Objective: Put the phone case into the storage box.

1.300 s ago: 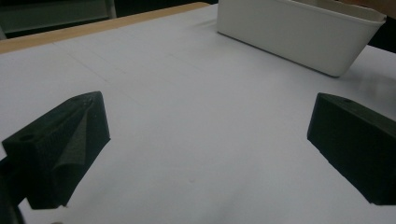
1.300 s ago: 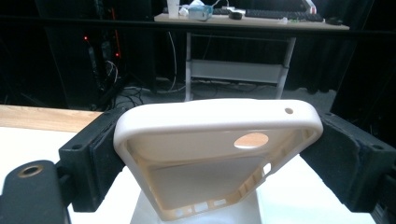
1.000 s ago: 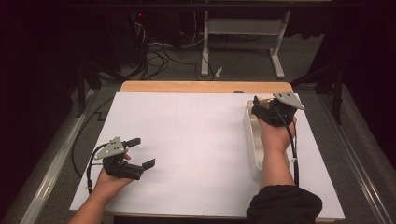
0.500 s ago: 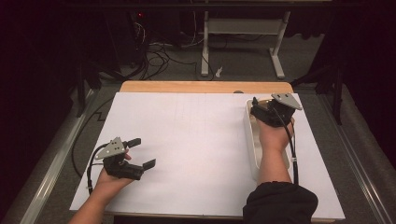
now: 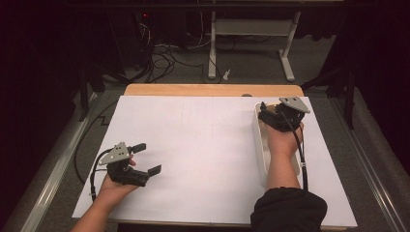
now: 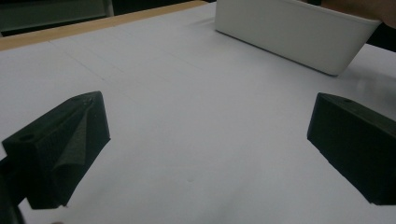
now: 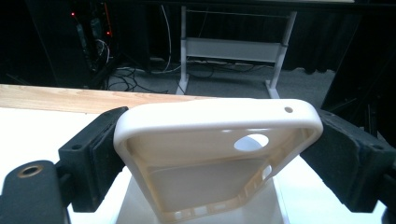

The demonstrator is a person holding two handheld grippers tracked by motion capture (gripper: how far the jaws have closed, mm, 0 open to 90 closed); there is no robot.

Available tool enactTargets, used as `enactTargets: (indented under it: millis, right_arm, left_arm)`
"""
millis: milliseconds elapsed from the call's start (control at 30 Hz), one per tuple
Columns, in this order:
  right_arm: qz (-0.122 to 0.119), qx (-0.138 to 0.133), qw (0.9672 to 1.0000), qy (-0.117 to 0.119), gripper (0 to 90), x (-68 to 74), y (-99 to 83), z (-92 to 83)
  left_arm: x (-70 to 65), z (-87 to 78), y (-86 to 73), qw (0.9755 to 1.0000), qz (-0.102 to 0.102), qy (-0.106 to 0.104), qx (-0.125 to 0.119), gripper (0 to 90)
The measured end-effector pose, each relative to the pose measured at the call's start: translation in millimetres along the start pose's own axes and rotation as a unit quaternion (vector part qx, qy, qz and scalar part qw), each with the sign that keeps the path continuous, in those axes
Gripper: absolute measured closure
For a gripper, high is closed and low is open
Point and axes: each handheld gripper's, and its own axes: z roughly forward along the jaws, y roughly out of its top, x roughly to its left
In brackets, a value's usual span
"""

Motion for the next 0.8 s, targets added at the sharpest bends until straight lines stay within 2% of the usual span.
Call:
enactTargets:
  millis: [800]
  right_arm:
    - [0.009, 0.002, 1.0, 0.002, 11.5, -3.2, 0.4, 1.2]
  left_arm:
    - [0.5, -0.4, 0.6, 1.0, 0.001, -0.001, -0.001, 0.4]
